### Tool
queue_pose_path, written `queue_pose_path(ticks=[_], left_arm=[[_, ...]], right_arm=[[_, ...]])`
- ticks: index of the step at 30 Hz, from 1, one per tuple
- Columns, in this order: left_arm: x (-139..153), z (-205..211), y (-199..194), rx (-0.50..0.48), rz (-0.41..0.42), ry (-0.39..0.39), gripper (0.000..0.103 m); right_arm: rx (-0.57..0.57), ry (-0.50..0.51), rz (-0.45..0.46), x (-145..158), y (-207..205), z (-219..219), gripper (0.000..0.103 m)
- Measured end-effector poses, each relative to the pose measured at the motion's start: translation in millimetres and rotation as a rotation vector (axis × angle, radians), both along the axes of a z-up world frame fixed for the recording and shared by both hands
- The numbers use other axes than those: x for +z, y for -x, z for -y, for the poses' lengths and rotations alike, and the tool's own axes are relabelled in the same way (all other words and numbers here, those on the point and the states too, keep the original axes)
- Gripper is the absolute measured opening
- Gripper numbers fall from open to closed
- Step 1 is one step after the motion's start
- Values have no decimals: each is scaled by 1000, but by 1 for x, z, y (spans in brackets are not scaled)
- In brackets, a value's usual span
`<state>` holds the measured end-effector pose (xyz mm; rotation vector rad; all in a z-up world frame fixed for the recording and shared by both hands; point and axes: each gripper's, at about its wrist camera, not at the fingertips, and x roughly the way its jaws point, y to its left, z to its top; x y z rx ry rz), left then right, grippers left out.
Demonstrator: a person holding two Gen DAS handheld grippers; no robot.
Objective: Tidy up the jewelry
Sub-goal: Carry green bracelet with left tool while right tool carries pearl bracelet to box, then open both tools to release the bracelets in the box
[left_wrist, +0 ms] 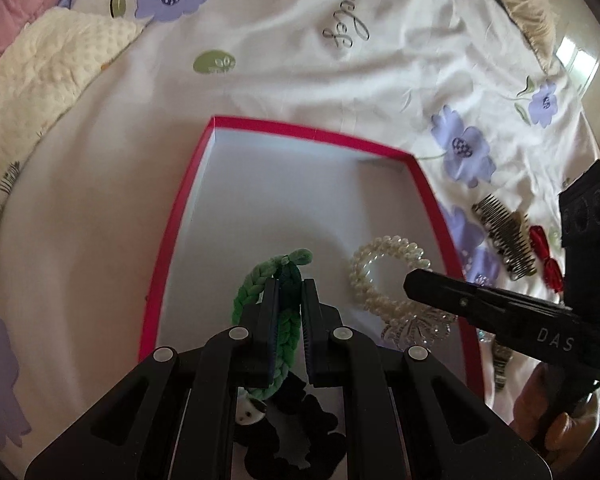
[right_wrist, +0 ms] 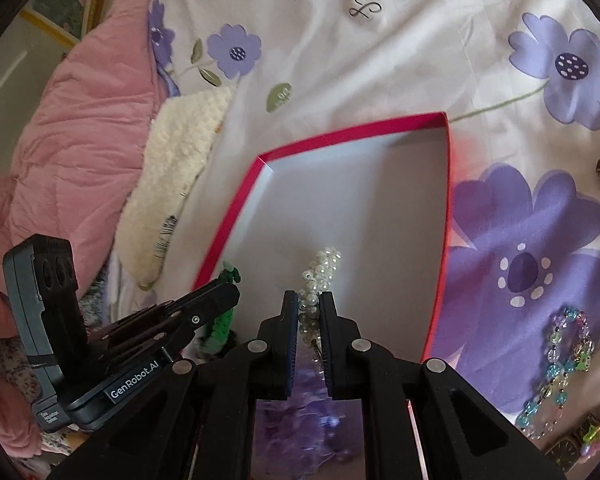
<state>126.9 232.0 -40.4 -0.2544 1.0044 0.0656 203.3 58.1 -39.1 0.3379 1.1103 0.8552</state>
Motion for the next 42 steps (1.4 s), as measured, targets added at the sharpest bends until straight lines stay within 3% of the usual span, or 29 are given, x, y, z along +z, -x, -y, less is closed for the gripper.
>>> queue_pose_path(ticks=[9,11,13,15,18,24,26,30,42], left_arm=[[-14,1,3,2,-45,3,11],[-14,2,4,0,-51,-2,17],[-13,3,5,4,-52,-6,33],[-12,3,7,10,-48,-7,42],[-10,4,10,12,-46,-6,43],[-4,6,18,16,-40,3,51],[0,8,20,18,-33,9,55],[9,14,26,19,-14,16,66],[40,59,40,-49,42,32,67]], right_arm=[[5,50,0,-8,-1,1,15],[5,52,-3,-8,-1,1,16],[3,49,-7,-8,-1,2,19],[1,43,-10,-8,0,4,23],[-4,33,-4,-4,2,7,28],[-21,8,5,5,7,18,28],[-30,-8,14,12,12,27,28],[-63,-29,32,21,22,48,44],[-223,-10,56,26,46,147,44]])
